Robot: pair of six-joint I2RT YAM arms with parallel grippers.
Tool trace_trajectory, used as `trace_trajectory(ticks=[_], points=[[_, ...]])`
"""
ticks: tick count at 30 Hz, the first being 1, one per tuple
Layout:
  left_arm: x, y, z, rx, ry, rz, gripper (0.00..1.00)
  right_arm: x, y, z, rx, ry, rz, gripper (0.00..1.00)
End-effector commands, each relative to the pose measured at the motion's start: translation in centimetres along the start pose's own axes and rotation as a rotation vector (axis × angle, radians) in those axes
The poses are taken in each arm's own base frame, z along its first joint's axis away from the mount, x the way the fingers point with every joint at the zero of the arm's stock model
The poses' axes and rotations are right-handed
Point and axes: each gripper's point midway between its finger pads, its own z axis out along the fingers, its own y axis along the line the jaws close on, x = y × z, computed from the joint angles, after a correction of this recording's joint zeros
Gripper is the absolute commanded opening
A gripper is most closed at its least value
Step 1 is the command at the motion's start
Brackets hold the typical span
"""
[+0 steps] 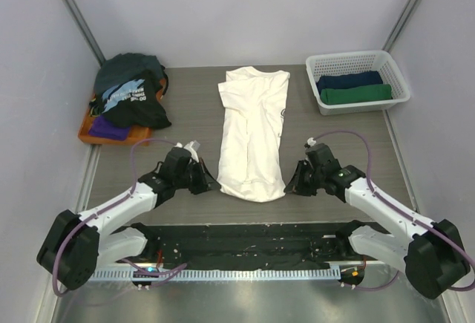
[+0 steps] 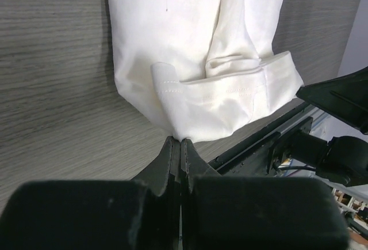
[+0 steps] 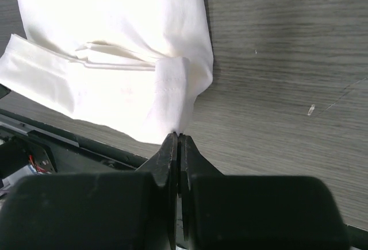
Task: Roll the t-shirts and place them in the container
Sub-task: Roll the T-shirt to the center of the board.
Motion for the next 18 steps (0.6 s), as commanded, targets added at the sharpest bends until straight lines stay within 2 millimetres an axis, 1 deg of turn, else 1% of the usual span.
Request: trace_trajectory(ticks=[1,4,5,6,8,9,10,11,16,17,18], points=[[-2.0,-1.3,-0.1,0.019,-0.009,-0.012,0.00,-2.9,1.7,-0.5,-0.063,-0.036,-0.032,0.01],[-2.8,-1.2,0.2,0.016,-0.009,-0.033,0.00,-3.6,1.8,-0.2,-0.073,-0.032,-0.025,0.01],[-3.2,-1.2,0.3,0.017,-0.010,-0.041,0.00,-4.1,1.6,-0.1,-0.072,-0.037,-0.019,0.01],[-3.4,-1.1,0.4,0.016,-0.008,-0.043,0.00,-4.2,1.4,0.2,-0.065,-0.024,-0.014,0.01],[-3.9,-0.7,1.0,0.003,0.003,-0.065,0.00,-5.1,1.3,0.3,-0.067,-0.037,-0.008,0.01],[-4.2,-0.7,1.2,0.001,0.003,-0.071,0.00,-5.2,1.2,0.7,-0.063,-0.028,-0.004,0.01],[-4.1,-0.2,1.6,-0.010,0.020,-0.083,0.00,-5.8,1.2,0.7,-0.064,-0.036,-0.003,0.01],[-4.6,-0.3,1.7,-0.006,0.013,-0.090,0.00,-6.1,1.0,0.8,-0.060,-0.039,0.004,0.01],[-5.9,-0.2,2.5,-0.006,0.010,-0.109,0.00,-7.4,0.5,1.9,-0.054,-0.033,0.020,0.01],[-6.1,0.1,2.8,-0.016,0.012,-0.117,0.00,-7.7,0.5,2.1,-0.054,-0.036,0.023,0.01],[-6.6,-0.1,2.8,-0.014,0.003,-0.114,0.00,-8.0,0.3,2.2,-0.049,-0.041,0.028,0.01]])
